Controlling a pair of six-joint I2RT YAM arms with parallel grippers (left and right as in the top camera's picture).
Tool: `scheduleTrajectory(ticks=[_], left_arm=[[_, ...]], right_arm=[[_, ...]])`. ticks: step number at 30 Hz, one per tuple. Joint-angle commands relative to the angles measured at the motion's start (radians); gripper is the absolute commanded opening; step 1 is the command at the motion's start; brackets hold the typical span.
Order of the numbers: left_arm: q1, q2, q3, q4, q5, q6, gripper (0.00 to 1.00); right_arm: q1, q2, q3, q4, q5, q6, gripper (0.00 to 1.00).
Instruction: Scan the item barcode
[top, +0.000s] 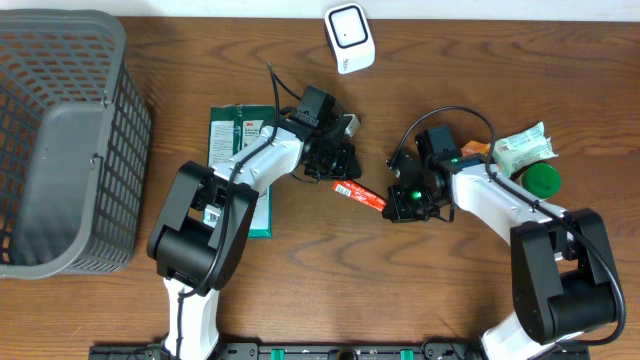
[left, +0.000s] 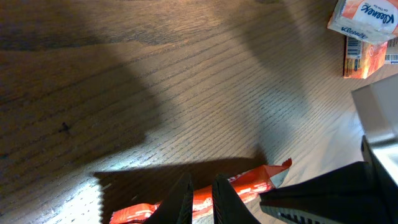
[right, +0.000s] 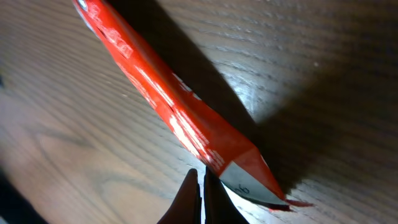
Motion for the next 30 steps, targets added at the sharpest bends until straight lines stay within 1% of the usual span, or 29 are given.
scheduleTrajectory(ticks=[1,4,9,14,17,19,21,22,27,30], left_arm=[[-0.004,0.018,-0.010,0.001,-0.017,0.010,0.14],[-0.005,0.018,-0.013,-0.003,-0.039,0.009,0.14],[-0.006,0.018,-0.013,-0.003,-0.038,0.009,0.14],[0.032,-0.005,0.035,-0.027,0.061,0.008,0.14],[0.050,-0.025,0.039,-0.048,0.074,-0.023,0.15],[0.051,-0.024,0.038,-0.098,0.073,-0.024,0.14],[0.042,-0.021,0.028,-0.152,0.033,-0.024,0.14],[0.031,-0.021,0.014,-0.176,-0.023,-0.024,0.15],[-0.012,-0.020,-0.035,-0.173,-0.164,-0.024,0.15],[-0.036,-0.020,-0.039,-0.169,-0.215,-0.024,0.15]], right_arm=[[-0.006,-0.002,-0.034,0.029,0.020,-0.004,0.01],[-0.006,-0.002,-0.058,0.064,0.020,0.021,0.01],[-0.006,-0.002,-0.062,0.072,0.019,0.034,0.01],[-0.004,-0.003,-0.062,0.072,0.012,0.041,0.01],[-0.005,-0.003,-0.058,0.072,-0.033,0.040,0.06],[-0.008,-0.005,-0.041,0.057,-0.075,0.039,0.10],[-0.012,-0.010,-0.009,0.030,-0.111,0.038,0.13],[-0.014,-0.012,0.027,0.006,-0.132,0.031,0.13],[-0.020,-0.012,0.109,-0.019,-0.120,0.032,0.11],[-0.027,-0.012,0.112,-0.006,-0.053,0.032,0.09]])
